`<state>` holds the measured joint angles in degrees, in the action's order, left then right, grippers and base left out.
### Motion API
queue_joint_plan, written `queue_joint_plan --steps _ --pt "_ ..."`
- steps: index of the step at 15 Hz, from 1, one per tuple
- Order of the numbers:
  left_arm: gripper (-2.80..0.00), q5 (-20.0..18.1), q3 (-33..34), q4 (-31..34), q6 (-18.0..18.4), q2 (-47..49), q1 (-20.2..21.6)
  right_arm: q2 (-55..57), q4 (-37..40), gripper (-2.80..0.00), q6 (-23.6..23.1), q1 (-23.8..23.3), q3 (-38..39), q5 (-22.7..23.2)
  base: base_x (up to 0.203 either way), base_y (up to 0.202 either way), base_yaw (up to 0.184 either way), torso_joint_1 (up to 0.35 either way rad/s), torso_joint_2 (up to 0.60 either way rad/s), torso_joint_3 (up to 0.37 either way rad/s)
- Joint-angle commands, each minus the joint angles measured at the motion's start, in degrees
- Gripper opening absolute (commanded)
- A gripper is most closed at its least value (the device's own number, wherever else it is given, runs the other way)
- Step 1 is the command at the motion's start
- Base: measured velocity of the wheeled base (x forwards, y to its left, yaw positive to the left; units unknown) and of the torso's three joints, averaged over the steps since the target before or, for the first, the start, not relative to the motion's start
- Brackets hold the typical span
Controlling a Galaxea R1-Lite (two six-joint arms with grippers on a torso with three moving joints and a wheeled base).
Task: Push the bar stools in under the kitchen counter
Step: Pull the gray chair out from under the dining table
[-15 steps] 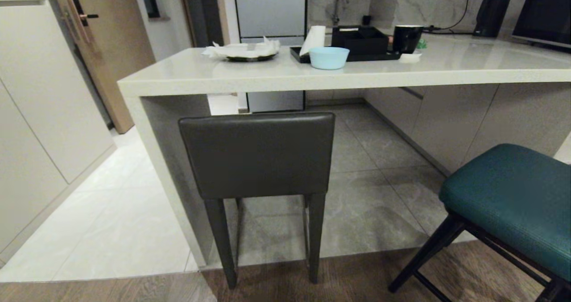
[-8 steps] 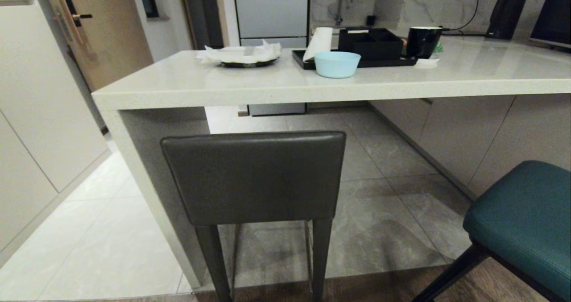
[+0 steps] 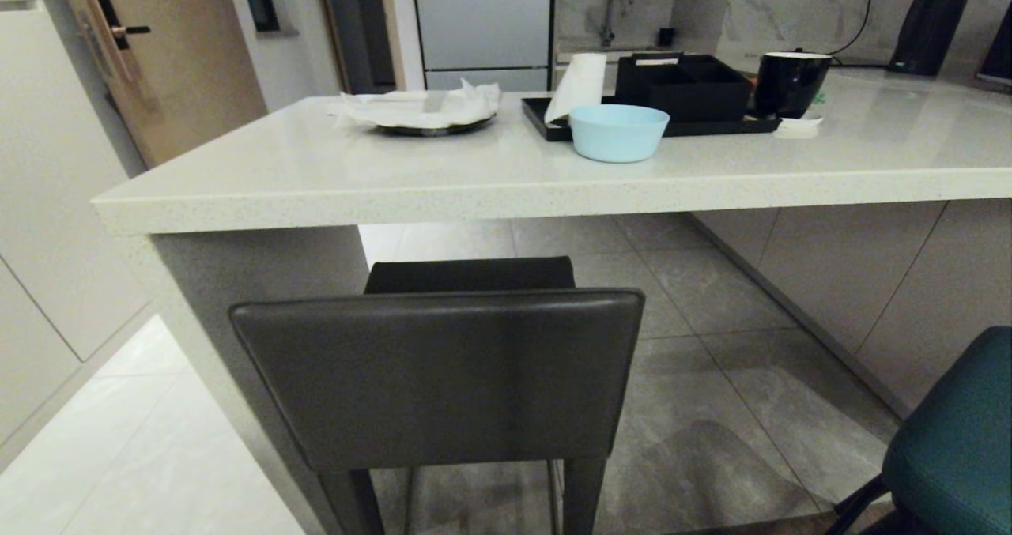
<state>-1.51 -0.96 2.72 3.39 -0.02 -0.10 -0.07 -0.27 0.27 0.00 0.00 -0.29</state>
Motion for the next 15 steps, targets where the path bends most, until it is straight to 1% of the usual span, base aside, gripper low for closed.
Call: queue_joint_plan --steps 1,3,5,11,12,13,14,15 --pt "-2.80 0.02 0.00 0.01 0.04 0.02 0.01 0.07 0.00 -2.80 0.00 0.00 0.00 0.02 0.195 0.000 -0.001 0.002 0.00 0.002" --pt "-2.80 0.28 0.08 -0.08 -0.15 0.02 0.01 0.07 0.00 -2.80 0.00 0.00 0.00 0.02 0.128 0.000 0.002 0.010 0.00 0.001" --pt "-2.80 0.37 0.00 -0.08 -2.25 0.02 0.01 0.07 0.00 -2.80 0.00 0.00 0.00 0.02 0.000 0.000 0.000 0.000 0.00 0.000" --pt "-2.80 0.63 0.03 -0.17 -2.34 0.02 0.01 0.07 0.00 -2.80 0.00 0.00 0.00 0.02 0.000 0.000 0.000 0.000 0.00 0.000" --pt "0.00 0.63 0.01 -0.17 -2.34 0.02 0.07 0.07 0.00 -2.80 0.00 0.00 0.00 0.02 0.000 0.000 0.000 0.000 0.00 0.000" --pt "0.00 0.63 0.08 -0.17 -2.25 0.02 0.08 0.07 0.00 -1.59 -0.09 0.00 0.00 0.02 0.000 0.000 0.000 0.000 0.00 0.000" --pt "0.00 0.63 0.08 -0.26 -2.24 0.02 0.01 0.07 0.00 0.00 -0.09 0.08 0.00 0.02 0.000 0.000 0.000 0.000 0.00 0.000" --pt "0.00 0.72 0.08 -0.26 -2.25 0.02 0.01 0.07 0.00 0.00 0.00 0.00 0.00 0.02 0.000 0.000 0.000 0.000 0.00 0.000"
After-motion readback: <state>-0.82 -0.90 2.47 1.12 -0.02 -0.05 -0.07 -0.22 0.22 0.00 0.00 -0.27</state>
